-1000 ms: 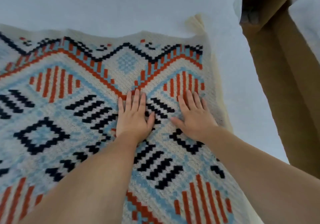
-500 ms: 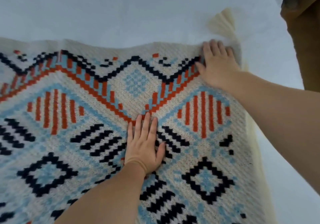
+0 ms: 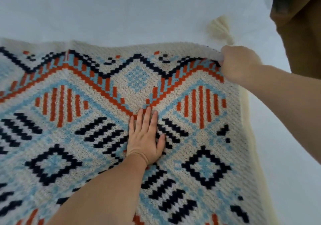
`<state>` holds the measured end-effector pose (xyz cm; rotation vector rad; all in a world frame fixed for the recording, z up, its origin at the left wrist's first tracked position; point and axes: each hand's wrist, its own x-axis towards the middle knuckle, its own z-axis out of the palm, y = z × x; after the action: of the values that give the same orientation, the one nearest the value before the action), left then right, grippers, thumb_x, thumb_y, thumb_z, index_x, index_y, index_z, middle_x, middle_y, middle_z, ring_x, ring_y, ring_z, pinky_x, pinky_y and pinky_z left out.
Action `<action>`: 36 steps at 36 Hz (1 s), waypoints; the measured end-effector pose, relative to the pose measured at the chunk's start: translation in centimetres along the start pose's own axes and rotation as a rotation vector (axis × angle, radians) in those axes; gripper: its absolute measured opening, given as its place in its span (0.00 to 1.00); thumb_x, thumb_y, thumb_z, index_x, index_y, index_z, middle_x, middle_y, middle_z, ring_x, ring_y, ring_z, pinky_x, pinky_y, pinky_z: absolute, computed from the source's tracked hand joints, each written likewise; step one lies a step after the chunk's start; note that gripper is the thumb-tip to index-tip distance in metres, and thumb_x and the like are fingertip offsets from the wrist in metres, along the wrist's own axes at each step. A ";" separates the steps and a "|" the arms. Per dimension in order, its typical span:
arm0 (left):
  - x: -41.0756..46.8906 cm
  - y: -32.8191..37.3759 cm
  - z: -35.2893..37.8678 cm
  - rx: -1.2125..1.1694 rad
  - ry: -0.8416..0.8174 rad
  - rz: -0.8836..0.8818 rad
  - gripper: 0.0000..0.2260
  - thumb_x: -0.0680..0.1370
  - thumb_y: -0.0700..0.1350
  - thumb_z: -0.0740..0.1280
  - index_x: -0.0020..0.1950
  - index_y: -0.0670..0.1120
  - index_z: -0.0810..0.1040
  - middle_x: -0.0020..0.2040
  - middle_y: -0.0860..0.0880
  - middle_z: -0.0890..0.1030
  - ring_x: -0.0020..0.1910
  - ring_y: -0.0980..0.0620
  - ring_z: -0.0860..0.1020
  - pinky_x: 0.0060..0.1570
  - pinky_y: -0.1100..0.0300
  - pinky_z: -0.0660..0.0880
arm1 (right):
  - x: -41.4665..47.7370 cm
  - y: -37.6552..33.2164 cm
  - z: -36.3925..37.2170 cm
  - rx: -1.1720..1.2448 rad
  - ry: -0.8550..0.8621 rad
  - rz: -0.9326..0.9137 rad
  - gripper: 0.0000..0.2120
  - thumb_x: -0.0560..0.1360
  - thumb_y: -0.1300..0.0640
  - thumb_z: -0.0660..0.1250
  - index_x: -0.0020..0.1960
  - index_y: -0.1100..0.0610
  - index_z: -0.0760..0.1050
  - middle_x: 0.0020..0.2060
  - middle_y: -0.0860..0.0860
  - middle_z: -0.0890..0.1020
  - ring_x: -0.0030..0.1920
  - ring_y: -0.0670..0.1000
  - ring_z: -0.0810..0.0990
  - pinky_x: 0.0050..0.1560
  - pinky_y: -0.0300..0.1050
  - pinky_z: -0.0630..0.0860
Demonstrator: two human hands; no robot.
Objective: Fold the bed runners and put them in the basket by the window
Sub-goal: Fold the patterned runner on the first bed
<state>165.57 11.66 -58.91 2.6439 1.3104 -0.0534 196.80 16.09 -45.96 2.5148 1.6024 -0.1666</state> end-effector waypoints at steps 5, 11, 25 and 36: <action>-0.2 0.7 -1.6 0.021 -0.061 -0.038 0.33 0.76 0.62 0.41 0.77 0.47 0.40 0.78 0.47 0.41 0.77 0.47 0.40 0.73 0.45 0.36 | -7.6 0.5 -1.1 0.043 -0.040 -0.007 0.04 0.78 0.66 0.58 0.48 0.60 0.70 0.33 0.54 0.72 0.32 0.54 0.71 0.29 0.45 0.66; -1.7 1.9 -8.0 -0.194 0.057 -0.067 0.29 0.78 0.55 0.57 0.75 0.43 0.57 0.76 0.43 0.59 0.74 0.45 0.58 0.74 0.48 0.55 | -17.4 -0.3 -2.0 0.017 -0.077 -0.064 0.08 0.76 0.68 0.57 0.50 0.57 0.65 0.33 0.49 0.65 0.34 0.51 0.67 0.33 0.45 0.63; -2.7 4.8 -17.2 -0.008 -0.336 0.332 0.06 0.69 0.43 0.65 0.40 0.52 0.70 0.39 0.53 0.75 0.42 0.50 0.74 0.49 0.53 0.71 | -29.4 -0.3 -3.8 0.032 -0.138 -0.105 0.09 0.77 0.65 0.57 0.55 0.58 0.70 0.40 0.50 0.69 0.42 0.54 0.69 0.41 0.46 0.67; -13.8 3.1 -18.2 -0.230 -0.299 0.279 0.06 0.79 0.44 0.62 0.42 0.49 0.74 0.36 0.52 0.76 0.34 0.52 0.74 0.33 0.55 0.71 | -36.0 2.4 -4.2 -0.218 -0.208 -0.128 0.24 0.75 0.67 0.54 0.70 0.55 0.66 0.50 0.53 0.78 0.52 0.56 0.75 0.66 0.52 0.64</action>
<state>158.72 2.38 -39.01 2.4756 0.7974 -0.2328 183.83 -16.14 -35.29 2.1578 1.6033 -0.2447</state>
